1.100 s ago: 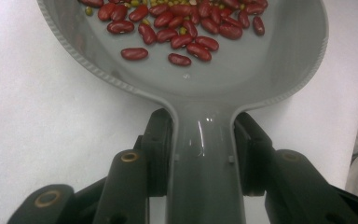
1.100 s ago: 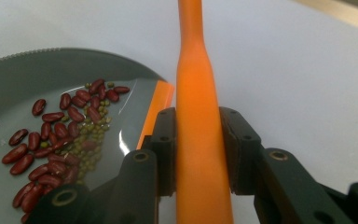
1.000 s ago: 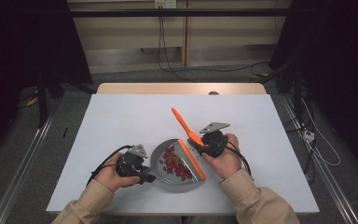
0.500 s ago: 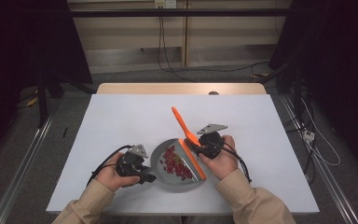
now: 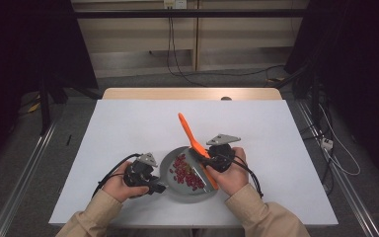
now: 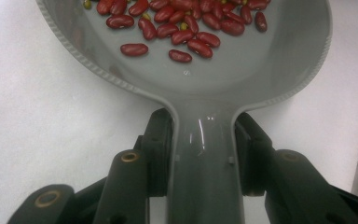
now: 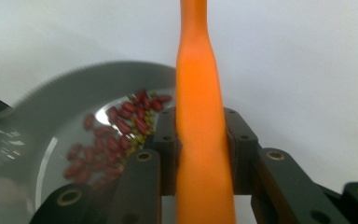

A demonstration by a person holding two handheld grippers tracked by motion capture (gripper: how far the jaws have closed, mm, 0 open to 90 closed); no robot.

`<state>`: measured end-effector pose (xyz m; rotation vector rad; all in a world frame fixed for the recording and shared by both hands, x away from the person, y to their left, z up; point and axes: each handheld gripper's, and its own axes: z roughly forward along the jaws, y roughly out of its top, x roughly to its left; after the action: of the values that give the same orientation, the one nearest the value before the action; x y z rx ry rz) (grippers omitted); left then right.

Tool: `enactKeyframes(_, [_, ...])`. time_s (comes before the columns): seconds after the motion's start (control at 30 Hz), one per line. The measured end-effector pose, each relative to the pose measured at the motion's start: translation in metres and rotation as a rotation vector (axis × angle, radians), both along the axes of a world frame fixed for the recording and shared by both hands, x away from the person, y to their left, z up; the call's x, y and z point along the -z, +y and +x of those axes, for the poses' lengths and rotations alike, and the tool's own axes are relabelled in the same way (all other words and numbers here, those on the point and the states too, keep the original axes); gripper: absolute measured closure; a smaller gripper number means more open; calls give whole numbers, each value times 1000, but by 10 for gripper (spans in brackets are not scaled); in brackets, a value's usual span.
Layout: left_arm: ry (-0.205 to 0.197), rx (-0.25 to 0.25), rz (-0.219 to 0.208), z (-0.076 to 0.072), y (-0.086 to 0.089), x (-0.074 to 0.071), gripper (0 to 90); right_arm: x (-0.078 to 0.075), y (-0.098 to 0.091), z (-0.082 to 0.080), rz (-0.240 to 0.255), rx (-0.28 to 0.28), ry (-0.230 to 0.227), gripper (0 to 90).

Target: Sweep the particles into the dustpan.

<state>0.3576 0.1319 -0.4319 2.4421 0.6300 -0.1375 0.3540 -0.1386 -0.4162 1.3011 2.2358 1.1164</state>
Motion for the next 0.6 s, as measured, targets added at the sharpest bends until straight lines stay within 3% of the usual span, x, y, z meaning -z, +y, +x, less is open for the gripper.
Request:
enactKeyframes(0.1, [0, -1, -1, 0, 0, 0, 627, -4, 1, 0, 51, -14, 9, 713])
enactKeyframes(0.37, [1, -4, -5, 0, 1, 0, 627, -10, -18, 11, 69, 31, -22, 712])
enactKeyframes(0.6, [-3, -5, -2, 0, 1, 0, 627, -1, -39, 26, -32, 110, -45, 712])
